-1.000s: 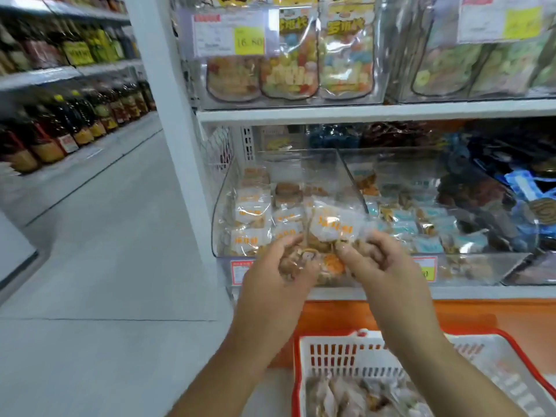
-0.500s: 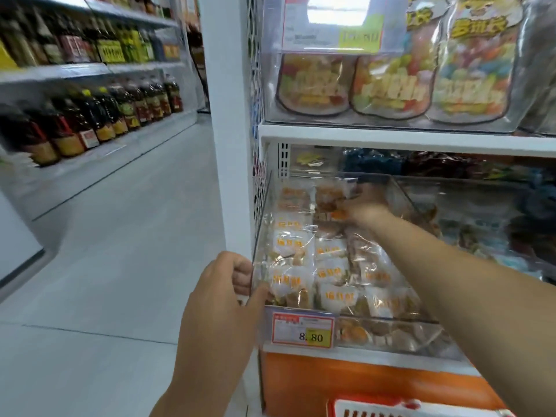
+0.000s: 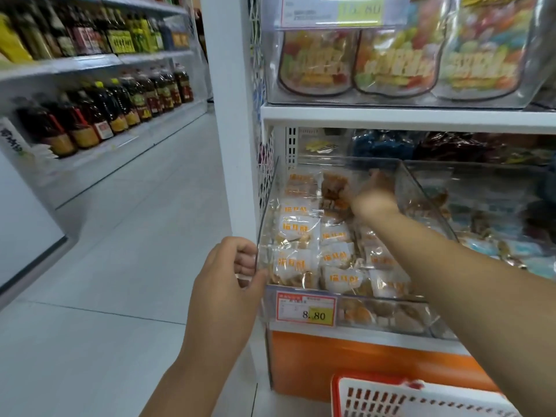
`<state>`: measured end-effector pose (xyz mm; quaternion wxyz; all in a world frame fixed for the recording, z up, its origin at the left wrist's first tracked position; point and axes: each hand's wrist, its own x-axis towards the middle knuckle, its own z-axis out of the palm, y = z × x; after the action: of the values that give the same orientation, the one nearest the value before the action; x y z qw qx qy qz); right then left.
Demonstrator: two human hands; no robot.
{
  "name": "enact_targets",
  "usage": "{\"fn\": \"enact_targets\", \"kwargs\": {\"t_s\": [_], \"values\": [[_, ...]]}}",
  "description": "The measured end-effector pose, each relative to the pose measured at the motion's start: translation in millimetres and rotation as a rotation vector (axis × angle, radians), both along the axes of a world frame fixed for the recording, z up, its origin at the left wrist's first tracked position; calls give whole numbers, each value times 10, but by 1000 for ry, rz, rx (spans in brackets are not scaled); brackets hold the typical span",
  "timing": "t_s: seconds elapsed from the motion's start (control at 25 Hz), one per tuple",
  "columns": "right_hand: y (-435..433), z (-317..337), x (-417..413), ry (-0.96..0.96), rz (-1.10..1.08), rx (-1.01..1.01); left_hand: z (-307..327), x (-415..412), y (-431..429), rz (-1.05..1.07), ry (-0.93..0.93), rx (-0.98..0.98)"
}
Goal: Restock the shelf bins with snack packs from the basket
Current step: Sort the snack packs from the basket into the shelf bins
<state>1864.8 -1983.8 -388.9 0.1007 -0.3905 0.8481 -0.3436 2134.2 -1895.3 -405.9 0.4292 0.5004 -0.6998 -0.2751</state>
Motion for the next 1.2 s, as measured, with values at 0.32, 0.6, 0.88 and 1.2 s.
{"fn": "enact_targets", "kwargs": {"t_s": [0.32,0.6,0.88,1.2], "values": [[2316,-160,486,44,255,-672,-200,-192,502,183,-54,-293],[3790,-2297,-271,-86,-31,122,-1064,-920,1721,-534,-379,-2],[4110,-2904,76,55,310,748,-2202,-1084,2241,-621,-668,563],[3756,-3016,245,196,488,761,-2371,-1037,2229,-572,-614,667]]}}
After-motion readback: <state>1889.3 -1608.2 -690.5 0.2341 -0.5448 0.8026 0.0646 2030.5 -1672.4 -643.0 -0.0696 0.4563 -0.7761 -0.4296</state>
